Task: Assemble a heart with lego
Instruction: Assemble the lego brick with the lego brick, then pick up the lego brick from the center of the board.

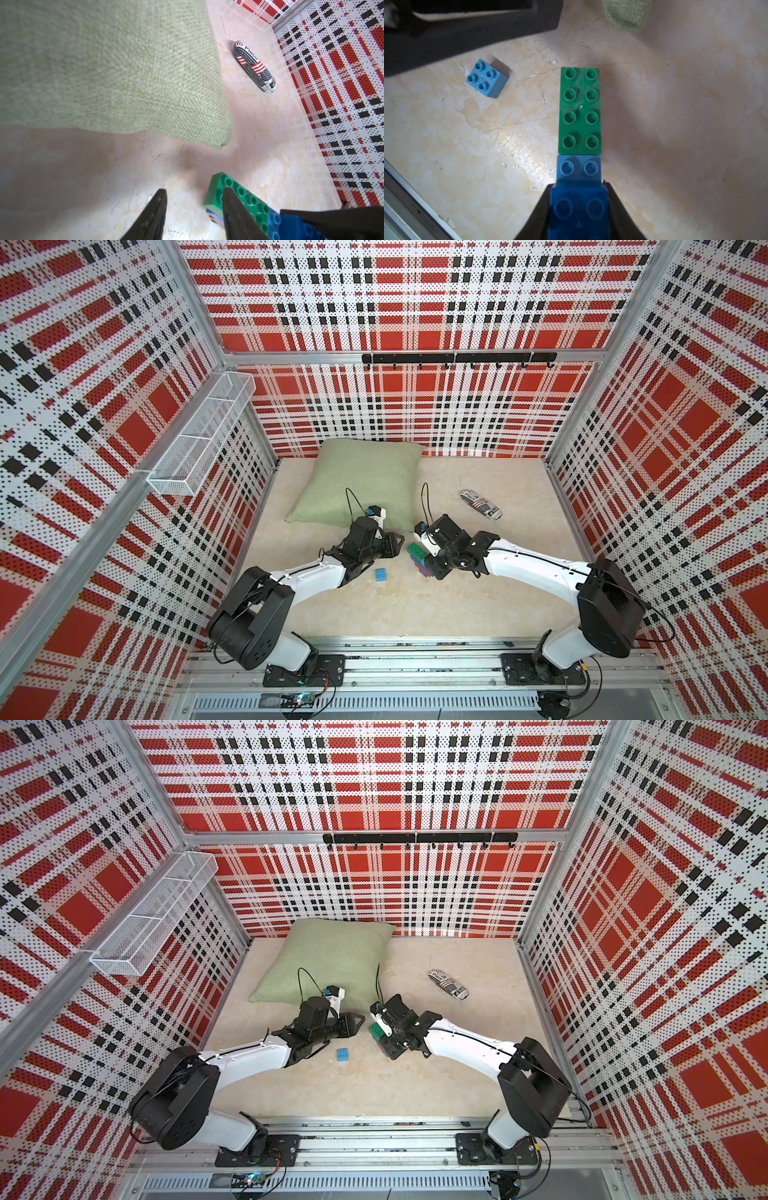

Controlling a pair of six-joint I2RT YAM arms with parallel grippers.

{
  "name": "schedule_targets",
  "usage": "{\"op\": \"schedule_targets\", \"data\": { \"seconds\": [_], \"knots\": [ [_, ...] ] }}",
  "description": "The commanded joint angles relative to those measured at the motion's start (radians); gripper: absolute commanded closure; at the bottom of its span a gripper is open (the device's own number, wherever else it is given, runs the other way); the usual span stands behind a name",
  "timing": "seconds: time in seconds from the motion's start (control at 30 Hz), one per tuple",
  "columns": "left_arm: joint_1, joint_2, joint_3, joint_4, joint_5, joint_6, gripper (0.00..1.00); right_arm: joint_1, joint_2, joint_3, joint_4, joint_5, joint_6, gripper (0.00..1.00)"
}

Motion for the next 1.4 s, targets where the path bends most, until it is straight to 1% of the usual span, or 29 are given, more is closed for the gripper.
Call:
{"op": "schedule_targets", "data": {
  "seconds": [0.0,0.23,0.4,0.53,0.6,0.63,0.73,0.77,0.83,0.9,0.93,1.0,1.07,1.13,1.17,1.23,1.37],
  "knots": [
    [-0.003,-0.016,-0.002,-0.035,-0.025,0.024,0.51,0.011,-0.017,-0.032,0.024,0.034,0.013,0.63],
    [-0.002,-0.051,-0.018,-0.068,-0.073,0.028,0.49,0.014,-0.024,-0.040,0.025,0.043,0.000,0.58],
    [-0.007,-0.082,-0.029,-0.117,-0.121,0.031,0.46,0.014,-0.029,-0.036,0.027,0.040,-0.004,0.54],
    [-0.029,-0.124,-0.034,-0.181,-0.205,0.031,0.40,0.014,-0.029,-0.028,0.042,0.018,-0.007,0.53],
    [-0.038,-0.141,-0.037,-0.221,-0.229,0.025,0.39,0.014,-0.028,-0.017,0.037,0.014,-0.008,0.52],
    [-0.045,-0.152,-0.041,-0.245,-0.250,0.020,0.38,0.014,-0.029,-0.011,0.033,0.015,-0.008,0.50],
    [-0.117,-0.196,-0.054,-0.355,-0.397,-0.015,0.34,0.014,-0.068,-0.010,0.035,0.004,-0.006,0.49],
    [-0.140,-0.207,-0.063,-0.382,-0.417,-0.026,0.32,0.014,-0.087,-0.009,0.034,0.007,0.001,0.47],
    [-0.162,-0.220,-0.085,-0.426,-0.428,-0.055,0.30,0.012,-0.118,-0.002,0.025,0.016,0.008,0.38],
    [-0.198,-0.223,-0.103,-0.454,-0.460,-0.085,0.24,0.010,-0.148,-0.001,0.018,0.009,0.012,0.37],
    [-0.207,-0.219,-0.112,-0.457,-0.467,-0.095,0.22,0.007,-0.159,-0.002,0.018,0.009,0.018,0.36],
    [-0.215,-0.192,-0.129,-0.458,-0.463,-0.104,0.22,-0.003,-0.174,0.000,0.014,-0.002,0.031,0.33],
    [-0.224,-0.158,-0.134,-0.473,-0.489,-0.124,0.22,-0.006,-0.182,0.011,0.002,0.008,0.042,0.33],
    [-0.240,-0.133,-0.131,-0.456,-0.461,-0.118,0.22,-0.008,-0.191,0.011,0.004,0.000,0.045,0.33],
    [-0.251,-0.124,-0.127,-0.442,-0.443,-0.115,0.24,-0.008,-0.191,0.011,0.003,0.005,0.048,0.32],
    [-0.273,-0.110,-0.121,-0.426,-0.453,-0.119,0.25,-0.014,-0.191,0.015,-0.006,0.002,0.047,0.32],
    [-0.268,-0.051,-0.100,-0.402,-0.472,-0.095,0.30,-0.029,-0.198,-0.003,0.018,-0.022,0.045,0.32]
  ]
}}
